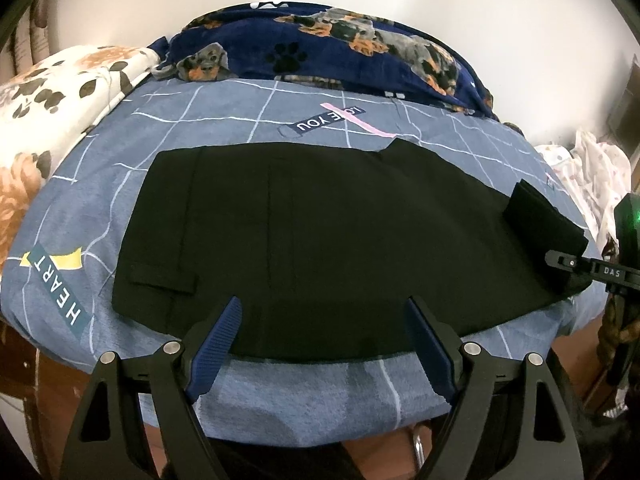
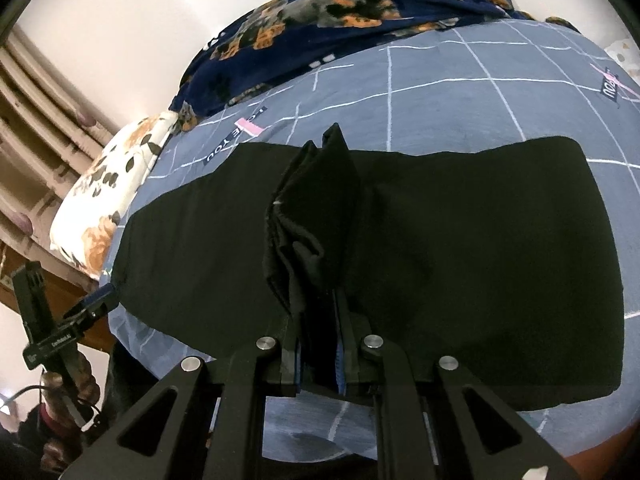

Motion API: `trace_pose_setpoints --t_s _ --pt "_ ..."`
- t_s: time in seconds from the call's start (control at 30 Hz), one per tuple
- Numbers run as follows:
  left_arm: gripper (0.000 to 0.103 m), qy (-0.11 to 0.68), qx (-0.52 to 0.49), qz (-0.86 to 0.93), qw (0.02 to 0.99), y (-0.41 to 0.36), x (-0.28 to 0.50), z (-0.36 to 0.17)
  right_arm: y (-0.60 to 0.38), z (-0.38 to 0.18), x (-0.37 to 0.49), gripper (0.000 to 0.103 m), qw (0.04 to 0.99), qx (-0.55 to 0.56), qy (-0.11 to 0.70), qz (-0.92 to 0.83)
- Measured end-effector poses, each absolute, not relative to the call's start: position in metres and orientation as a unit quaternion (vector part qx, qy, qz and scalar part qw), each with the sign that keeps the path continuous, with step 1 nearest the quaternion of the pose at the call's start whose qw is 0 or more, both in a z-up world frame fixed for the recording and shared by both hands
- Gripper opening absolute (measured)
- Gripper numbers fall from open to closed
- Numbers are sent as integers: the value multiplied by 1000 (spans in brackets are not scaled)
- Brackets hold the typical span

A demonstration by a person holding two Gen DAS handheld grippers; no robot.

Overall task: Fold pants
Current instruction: 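Lift the pants hem with the right gripper toward the waistband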

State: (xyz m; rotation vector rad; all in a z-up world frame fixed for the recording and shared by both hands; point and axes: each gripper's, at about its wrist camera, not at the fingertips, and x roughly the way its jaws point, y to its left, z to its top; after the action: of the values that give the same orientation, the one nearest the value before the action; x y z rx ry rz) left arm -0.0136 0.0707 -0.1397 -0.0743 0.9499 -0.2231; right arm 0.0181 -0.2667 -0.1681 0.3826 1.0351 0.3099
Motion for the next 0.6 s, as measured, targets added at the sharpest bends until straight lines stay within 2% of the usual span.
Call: trace_pose_setpoints --t_s 0.6 --pt "83 462 -34 -111 879 71 -13 -143 -248 -170 22 13 839 162 496 154"
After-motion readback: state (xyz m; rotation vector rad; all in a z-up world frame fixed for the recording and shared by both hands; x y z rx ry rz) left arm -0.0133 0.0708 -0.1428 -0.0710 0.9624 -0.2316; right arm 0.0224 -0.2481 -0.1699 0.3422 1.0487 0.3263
